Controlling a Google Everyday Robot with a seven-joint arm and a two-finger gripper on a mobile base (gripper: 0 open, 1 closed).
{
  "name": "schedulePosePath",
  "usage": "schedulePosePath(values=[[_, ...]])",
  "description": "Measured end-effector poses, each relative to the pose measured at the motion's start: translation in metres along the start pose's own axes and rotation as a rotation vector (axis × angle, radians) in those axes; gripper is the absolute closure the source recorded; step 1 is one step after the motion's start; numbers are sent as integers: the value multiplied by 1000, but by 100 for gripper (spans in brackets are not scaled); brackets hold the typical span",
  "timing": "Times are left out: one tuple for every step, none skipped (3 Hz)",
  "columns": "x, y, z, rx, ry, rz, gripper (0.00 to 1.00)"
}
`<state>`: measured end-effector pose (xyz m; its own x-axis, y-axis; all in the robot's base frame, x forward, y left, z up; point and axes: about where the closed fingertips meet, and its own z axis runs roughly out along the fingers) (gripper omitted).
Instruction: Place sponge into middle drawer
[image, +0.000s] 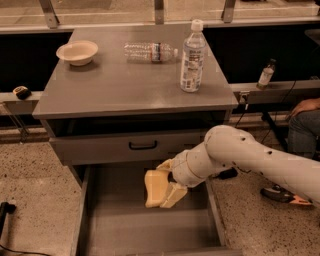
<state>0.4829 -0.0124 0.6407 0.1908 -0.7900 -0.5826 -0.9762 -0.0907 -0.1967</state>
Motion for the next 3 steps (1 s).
schedulePosePath(values=[[30,-7,13,31,35,58,100],[79,-11,40,93,28,153,100],[113,-13,62,151,37,219,100]])
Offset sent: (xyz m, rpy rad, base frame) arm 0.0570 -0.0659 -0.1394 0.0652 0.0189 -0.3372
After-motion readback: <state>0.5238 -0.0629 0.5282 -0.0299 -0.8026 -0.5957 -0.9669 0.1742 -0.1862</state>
